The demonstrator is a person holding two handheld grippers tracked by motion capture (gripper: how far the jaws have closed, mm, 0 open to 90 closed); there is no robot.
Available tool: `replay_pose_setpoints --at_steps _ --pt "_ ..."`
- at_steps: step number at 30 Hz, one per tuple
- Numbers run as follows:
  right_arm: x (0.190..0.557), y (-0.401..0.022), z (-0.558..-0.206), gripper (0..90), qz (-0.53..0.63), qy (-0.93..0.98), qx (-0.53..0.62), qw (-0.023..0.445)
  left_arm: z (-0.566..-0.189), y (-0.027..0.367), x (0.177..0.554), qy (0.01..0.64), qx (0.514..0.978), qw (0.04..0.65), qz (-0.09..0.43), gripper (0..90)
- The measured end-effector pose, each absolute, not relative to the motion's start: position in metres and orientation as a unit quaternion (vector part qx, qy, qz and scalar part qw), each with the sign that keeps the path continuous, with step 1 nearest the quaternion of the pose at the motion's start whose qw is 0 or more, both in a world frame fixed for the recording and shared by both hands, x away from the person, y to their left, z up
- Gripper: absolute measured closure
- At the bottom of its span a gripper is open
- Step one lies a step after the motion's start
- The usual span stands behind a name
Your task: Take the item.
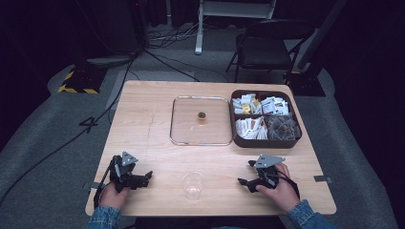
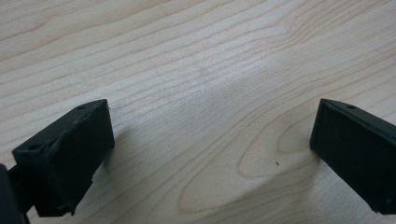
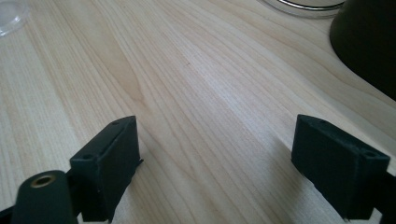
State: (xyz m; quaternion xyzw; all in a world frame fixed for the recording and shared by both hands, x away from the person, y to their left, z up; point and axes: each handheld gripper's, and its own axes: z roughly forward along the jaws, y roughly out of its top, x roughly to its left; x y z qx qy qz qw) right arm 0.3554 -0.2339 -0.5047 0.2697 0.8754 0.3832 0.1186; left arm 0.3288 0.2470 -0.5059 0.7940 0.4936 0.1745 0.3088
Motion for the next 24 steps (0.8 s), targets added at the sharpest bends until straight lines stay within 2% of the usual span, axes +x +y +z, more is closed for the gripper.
replay_pose_setpoints --at_steps 9,24 --pt "0.354 -0.233 -0.505 16.9 0.386 0.877 0.263 0.115 -0.506 0.247 0.329 0.492 0.795 0.309 0.175 0.0" --pt "0.351 -0.235 -0.484 32.5 0.387 0.880 0.262 0.082 -0.506 0.247 0.329 0.493 0.795 0.309 0.174 0.0"
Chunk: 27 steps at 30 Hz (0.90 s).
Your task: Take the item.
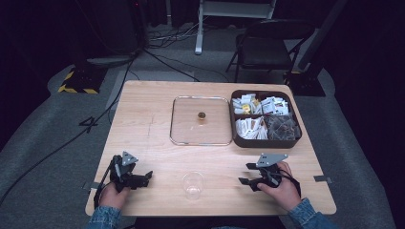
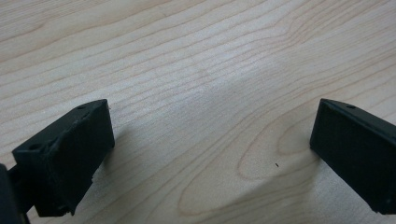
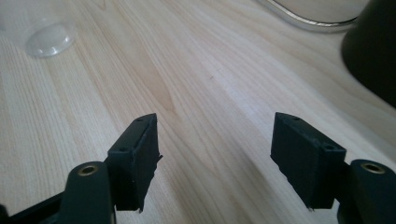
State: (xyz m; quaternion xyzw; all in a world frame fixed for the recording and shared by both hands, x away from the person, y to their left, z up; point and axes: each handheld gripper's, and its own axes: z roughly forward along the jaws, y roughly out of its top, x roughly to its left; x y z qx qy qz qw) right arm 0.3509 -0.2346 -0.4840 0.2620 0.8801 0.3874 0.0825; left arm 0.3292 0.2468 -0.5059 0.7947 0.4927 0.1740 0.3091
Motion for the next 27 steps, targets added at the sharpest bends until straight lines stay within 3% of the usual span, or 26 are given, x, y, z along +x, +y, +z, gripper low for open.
replay_pose_setpoints --at_steps 27 --pt "0.370 -0.256 -0.416 30.2 0.425 0.864 0.245 0.114 -0.506 0.247 0.329 0.493 0.794 0.309 0.174 0.0"
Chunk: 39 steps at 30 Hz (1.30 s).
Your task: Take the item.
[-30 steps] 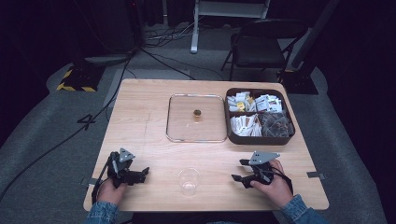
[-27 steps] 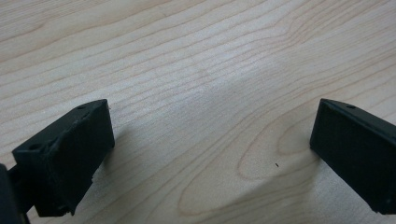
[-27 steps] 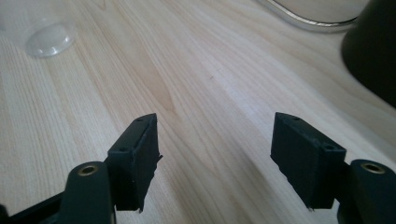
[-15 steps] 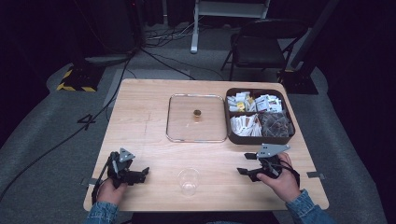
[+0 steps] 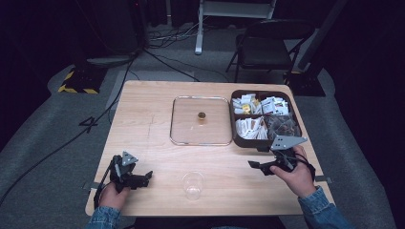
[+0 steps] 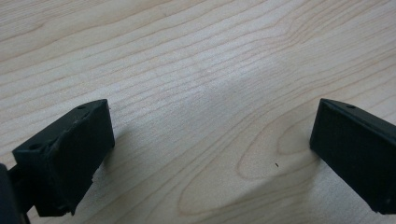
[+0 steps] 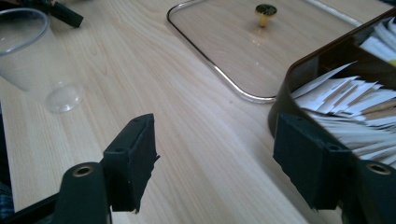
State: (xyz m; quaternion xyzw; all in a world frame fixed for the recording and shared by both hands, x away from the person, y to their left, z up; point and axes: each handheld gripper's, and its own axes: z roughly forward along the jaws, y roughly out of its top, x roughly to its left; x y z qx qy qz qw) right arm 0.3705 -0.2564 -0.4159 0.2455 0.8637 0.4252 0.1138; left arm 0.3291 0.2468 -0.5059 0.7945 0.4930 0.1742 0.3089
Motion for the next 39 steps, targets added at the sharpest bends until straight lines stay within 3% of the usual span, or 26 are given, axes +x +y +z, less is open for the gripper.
replay_pose_setpoints --at_steps 22,27,39 --pt "0.406 -0.286 -0.383 25.5 0.460 0.830 0.279 0.146 -0.506 0.247 0.329 0.493 0.795 0.309 0.174 0.0" --pt "0.420 -0.292 -0.381 18.6 0.448 0.831 0.288 0.161 -0.506 0.247 0.329 0.493 0.795 0.309 0.174 0.0" --pt "0.444 -0.310 -0.384 23.5 0.462 0.808 0.321 0.175 -0.506 0.247 0.329 0.493 0.795 0.309 0.174 0.0"
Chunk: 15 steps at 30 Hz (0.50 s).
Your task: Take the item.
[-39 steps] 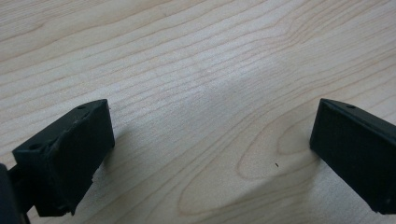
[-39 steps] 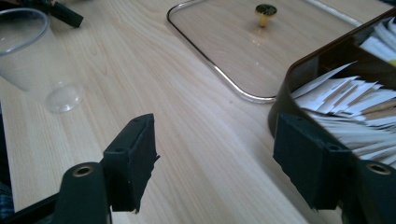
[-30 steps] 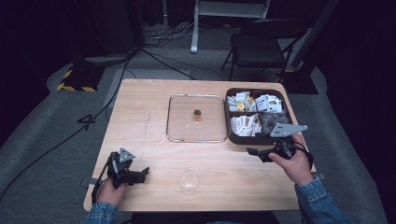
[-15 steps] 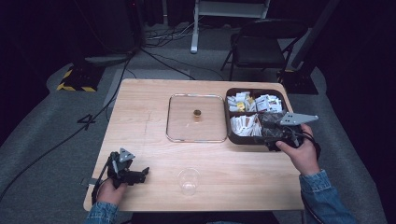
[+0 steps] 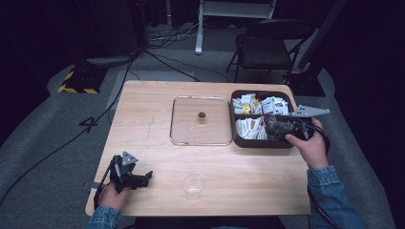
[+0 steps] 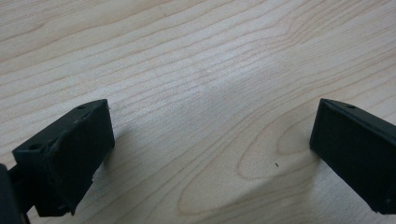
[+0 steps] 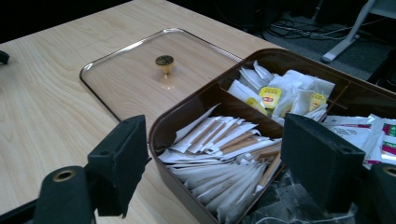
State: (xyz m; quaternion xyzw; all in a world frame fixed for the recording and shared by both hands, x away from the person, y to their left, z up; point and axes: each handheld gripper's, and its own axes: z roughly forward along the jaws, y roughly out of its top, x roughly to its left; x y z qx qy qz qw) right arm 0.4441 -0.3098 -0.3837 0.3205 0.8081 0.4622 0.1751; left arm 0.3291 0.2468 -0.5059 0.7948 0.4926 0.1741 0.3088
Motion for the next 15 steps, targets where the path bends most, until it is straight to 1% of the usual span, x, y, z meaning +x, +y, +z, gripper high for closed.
replay_pose_setpoints --at_steps 12,15 --pt "0.460 -0.334 -0.401 24.2 0.467 0.793 0.339 0.198 -0.506 0.247 0.329 0.492 0.795 0.309 0.174 0.0" --pt "0.464 -0.339 -0.406 26.8 0.465 0.791 0.345 0.196 -0.506 0.247 0.329 0.493 0.795 0.309 0.174 0.0"
